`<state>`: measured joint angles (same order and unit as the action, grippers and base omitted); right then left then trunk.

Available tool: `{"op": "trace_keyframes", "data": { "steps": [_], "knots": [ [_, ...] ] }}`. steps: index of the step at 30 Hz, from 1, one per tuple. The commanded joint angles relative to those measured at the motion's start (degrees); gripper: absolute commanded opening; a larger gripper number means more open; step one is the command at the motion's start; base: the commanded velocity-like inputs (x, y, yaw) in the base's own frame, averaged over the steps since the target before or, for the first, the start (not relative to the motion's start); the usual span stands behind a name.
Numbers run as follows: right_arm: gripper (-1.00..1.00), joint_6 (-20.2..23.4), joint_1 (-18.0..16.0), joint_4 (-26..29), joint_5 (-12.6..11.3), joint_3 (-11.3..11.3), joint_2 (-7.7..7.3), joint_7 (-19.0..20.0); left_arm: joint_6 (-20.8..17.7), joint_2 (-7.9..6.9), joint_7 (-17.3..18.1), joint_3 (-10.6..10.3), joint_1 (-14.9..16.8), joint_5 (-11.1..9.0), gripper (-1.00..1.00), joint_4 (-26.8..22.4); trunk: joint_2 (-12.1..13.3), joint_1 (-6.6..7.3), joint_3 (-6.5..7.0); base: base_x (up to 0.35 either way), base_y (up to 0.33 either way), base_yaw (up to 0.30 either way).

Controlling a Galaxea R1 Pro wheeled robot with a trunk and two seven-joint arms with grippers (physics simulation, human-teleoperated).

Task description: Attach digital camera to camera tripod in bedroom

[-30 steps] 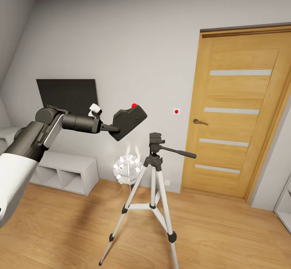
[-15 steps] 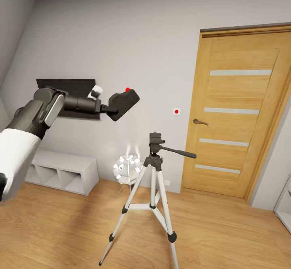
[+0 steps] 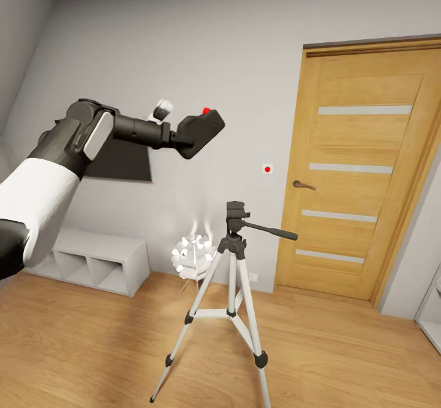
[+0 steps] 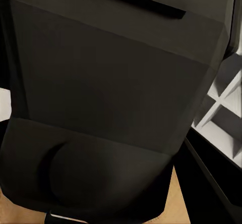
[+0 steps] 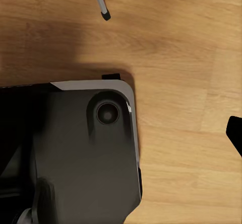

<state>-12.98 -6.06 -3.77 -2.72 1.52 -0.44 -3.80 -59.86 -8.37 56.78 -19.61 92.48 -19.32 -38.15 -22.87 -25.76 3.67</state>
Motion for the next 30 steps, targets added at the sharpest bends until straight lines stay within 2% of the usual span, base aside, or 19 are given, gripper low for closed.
{"op": "trace_keyframes", "data": {
  "steps": [1, 2, 5, 8, 13, 14, 17, 18, 20, 21, 24, 25, 27, 30],
  "knots": [
    [1.00, -0.5, -0.1, -0.3, -0.3, 0.1, 0.00, 0.1, -0.1, 0.65, 0.1, -0.2, 0.3, 0.3, -1.00, 0.0, 0.0, -0.02, -0.03, 0.000, 0.000, 0.000],
    [1.00, -0.5, -0.1, -0.3, -0.3, 0.1, 0.00, 0.1, -0.1, 1.88, -0.1, -0.3, 0.7, 0.4, -1.00, 0.1, 0.0, -0.02, -0.03, 0.000, 0.000, 0.000],
    [1.00, -0.5, -0.1, -0.3, -0.3, 0.1, 0.00, 0.1, -0.1, 3.47, -0.2, -0.5, 0.9, 0.4, -1.00, 0.0, 0.0, -0.02, -0.03, 0.000, 0.000, 0.000],
    [1.00, -0.5, -0.1, -0.2, -0.3, 0.1, 0.00, 0.1, -0.1, 3.99, -0.3, -0.9, 0.8, 0.5, -1.00, 0.0, 0.0, -0.02, -0.03, 0.000, 0.000, 0.000],
    [1.00, -0.5, -0.1, -0.3, -0.3, 0.1, 0.00, 0.1, -0.1, 4.37, -0.2, -4.8, 0.4, 0.5, -1.00, -0.1, 0.0, -0.02, -0.03, 0.000, 0.000, 0.000],
    [1.00, -0.5, -0.1, -0.2, -0.3, 0.1, 0.00, 0.1, -0.1, 4.50, -0.1, -12.8, 0.2, 0.5, -1.00, -0.1, 0.0, -0.02, -0.03, 0.000, 0.000, 0.000],
    [1.00, -0.5, -0.1, -0.2, -0.3, 0.1, 0.00, 0.1, -0.1, 4.50, 0.0, -18.9, 0.2, 0.5, -1.00, -0.1, 0.0, -0.02, -0.03, 0.000, 0.000, 0.000],
    [1.00, -0.5, -0.1, -0.2, -0.3, 0.1, 0.00, 0.1, -0.1, 4.50, 0.3, -22.8, 0.2, 0.5, -1.00, -0.1, 0.0, -0.02, -0.03, 0.000, 0.000, 0.000],
    [1.00, -0.5, -0.1, -0.3, -0.3, 0.1, 0.00, 0.1, -0.1, 4.45, 0.7, -26.0, 0.2, 0.5, -1.00, -0.2, 0.0, -0.02, -0.03, 0.000, 0.000, 0.000],
    [1.00, -0.5, -0.1, -0.3, -0.3, 0.1, 0.00, 0.1, -0.1, 4.09, 3.9, -30.5, 0.1, 0.4, -1.00, -1.6, 0.0, -0.02, -0.03, 0.000, 0.000, 0.000],
    [1.00, -0.5, -0.1, -0.3, -0.3, 0.1, 0.00, 0.1, -0.1, 2.56, 9.6, -32.2, 0.1, 0.4, -1.00, -5.8, 0.0, -0.02, -0.03, 0.000, 0.000, 0.000],
    [1.00, -0.5, -0.1, -0.3, -0.3, 0.1, 0.00, 0.1, -0.1, -0.49, 15.5, -32.7, 0.0, 0.4, -1.00, -11.9, 0.0, -0.02, -0.03, 0.000, 0.000, 0.000],
    [1.00, -0.5, -0.1, -0.3, -0.3, 0.1, 0.00, 0.1, -0.1, -1.84, 17.2, -32.6, 0.0, 0.4, -1.00, -14.1, 0.0, -0.02, -0.03, 0.000, 0.000, 0.000],
    [1.00, -0.5, -0.1, -0.3, -0.3, 0.1, 0.00, 0.1, -0.1, -2.44, 18.0, -32.8, 0.0, 0.4, -1.00, -15.3, 0.0, -0.02, -0.03, 0.000, 0.000, 0.000]
  ]
}}
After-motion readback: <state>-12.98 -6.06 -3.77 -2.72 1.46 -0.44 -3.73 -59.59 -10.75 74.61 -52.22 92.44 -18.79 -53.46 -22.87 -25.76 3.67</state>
